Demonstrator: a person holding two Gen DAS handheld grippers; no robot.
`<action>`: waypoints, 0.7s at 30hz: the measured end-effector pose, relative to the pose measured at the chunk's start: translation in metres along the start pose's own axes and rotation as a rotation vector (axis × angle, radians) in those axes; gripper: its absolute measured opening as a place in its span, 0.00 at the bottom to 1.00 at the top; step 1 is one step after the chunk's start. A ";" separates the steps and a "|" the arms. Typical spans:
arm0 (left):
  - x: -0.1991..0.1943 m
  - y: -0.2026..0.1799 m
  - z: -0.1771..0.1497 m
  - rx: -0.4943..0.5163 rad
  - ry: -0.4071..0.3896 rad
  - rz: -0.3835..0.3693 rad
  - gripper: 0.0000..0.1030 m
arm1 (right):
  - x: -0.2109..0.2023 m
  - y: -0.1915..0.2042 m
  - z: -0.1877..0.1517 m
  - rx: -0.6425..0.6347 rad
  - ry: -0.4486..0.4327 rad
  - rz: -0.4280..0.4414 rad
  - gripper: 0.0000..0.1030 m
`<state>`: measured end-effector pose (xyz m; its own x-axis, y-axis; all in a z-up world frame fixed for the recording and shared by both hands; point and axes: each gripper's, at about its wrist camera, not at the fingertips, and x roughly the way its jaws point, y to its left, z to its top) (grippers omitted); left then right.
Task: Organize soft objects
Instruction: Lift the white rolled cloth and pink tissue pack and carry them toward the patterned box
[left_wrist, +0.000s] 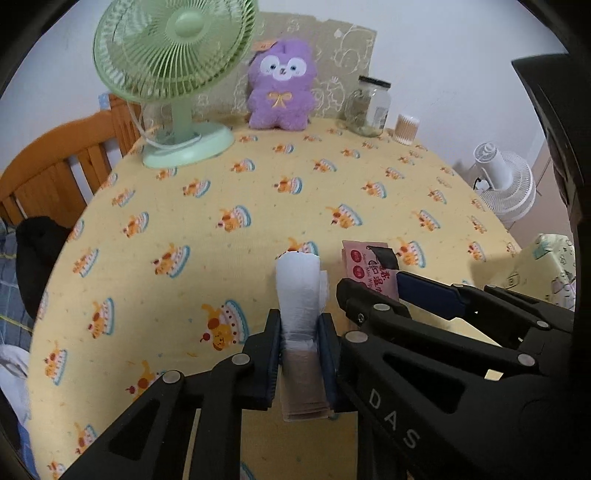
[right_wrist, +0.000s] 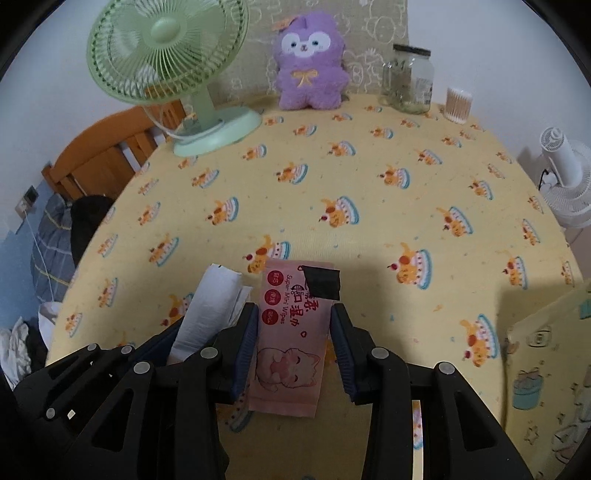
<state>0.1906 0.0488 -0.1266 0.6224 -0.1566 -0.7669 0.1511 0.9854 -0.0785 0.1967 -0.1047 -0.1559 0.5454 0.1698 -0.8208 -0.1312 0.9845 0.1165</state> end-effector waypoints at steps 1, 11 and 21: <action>-0.004 -0.002 0.001 0.007 -0.006 0.002 0.18 | -0.005 0.000 0.000 0.003 -0.007 0.003 0.42; -0.044 -0.025 0.009 0.019 -0.084 0.019 0.18 | -0.055 -0.007 0.004 -0.013 -0.087 0.016 0.42; -0.085 -0.054 0.018 0.039 -0.182 0.004 0.18 | -0.107 -0.018 0.008 -0.047 -0.166 -0.011 0.42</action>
<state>0.1431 0.0078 -0.0461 0.7510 -0.1653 -0.6393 0.1757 0.9833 -0.0478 0.1475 -0.1399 -0.0659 0.6757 0.1682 -0.7178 -0.1613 0.9838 0.0787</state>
